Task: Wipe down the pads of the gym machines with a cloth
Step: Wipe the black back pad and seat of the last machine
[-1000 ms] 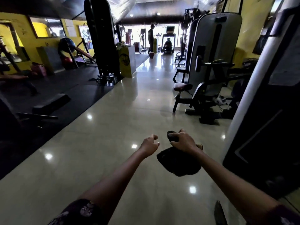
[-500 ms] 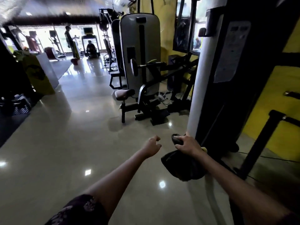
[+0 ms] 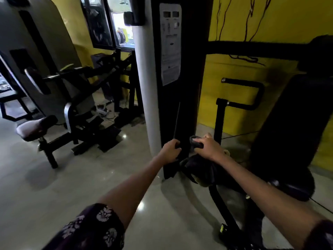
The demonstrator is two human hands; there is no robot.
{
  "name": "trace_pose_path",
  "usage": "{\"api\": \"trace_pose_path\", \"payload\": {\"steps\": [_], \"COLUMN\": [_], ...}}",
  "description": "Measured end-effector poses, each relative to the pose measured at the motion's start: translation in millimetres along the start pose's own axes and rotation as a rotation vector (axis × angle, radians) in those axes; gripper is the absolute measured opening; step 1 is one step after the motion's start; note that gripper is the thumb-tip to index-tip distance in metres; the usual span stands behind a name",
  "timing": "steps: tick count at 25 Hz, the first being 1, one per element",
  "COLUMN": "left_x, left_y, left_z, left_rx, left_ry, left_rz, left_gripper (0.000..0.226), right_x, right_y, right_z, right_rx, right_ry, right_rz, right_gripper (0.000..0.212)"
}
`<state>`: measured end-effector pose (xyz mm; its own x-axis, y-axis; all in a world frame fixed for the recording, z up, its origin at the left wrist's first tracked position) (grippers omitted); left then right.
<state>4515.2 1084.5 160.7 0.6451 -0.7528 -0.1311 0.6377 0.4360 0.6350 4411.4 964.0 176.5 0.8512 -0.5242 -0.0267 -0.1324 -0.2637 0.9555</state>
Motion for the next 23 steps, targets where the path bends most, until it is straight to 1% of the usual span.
{"api": "trace_pose_path", "payload": {"steps": [2,4,7,11,13,15,18,23], "left_x": [36.4,69.2,125.3,189.3,222.0,260.0,311.0,376.9], "left_y": [-15.1,-22.5,-39.4,-79.7,-96.7,-114.4,-138.7,-185.1], "left_z": [16.5,32.7,62.7,101.4,125.1,149.8,184.3,239.6], "left_rx": [0.008,0.002,0.031,0.032,0.046,0.052,0.06,0.079], "left_ry": [-0.036,-0.076,-0.163,-0.241,-0.308,-0.376,-0.458,-0.57], "left_rz": [-0.078,-0.119,-0.164,-0.273,-0.308,-0.366,-0.449,-0.506], "left_gripper": [0.04,0.04,0.04,0.041,0.042,0.043,0.044,0.042], "right_x": [21.2,35.8,60.8,82.4,94.2,109.3,129.2,144.3], "right_y": [10.8,20.4,36.9,56.2,66.8,81.4,103.2,132.7], "right_z": [34.3,60.2,94.8,144.8,172.4,200.8,241.5,294.4], "right_rx": [0.004,0.008,-0.017,0.007,0.032,0.035,0.007,0.016], "right_ry": [-0.071,-0.13,-0.16,-0.308,-0.379,-0.435,-0.556,-0.735], "right_rz": [0.033,0.038,0.083,0.116,0.137,0.182,0.271,0.361], "right_gripper": [0.05,0.05,0.051,0.052,0.048,0.044,0.048,0.05]}}
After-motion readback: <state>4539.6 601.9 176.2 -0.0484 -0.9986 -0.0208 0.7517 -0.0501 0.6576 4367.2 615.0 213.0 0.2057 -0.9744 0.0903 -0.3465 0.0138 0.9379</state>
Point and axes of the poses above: each hand's wrist, its own x-axis towards the middle knuckle, its own y-axis out of the back of the hand, z = x × y, the point moved 6 cm from there along x, towards the middle knuckle, and after that the axes turned 8 degrees about -x, right-handed, at the moved point
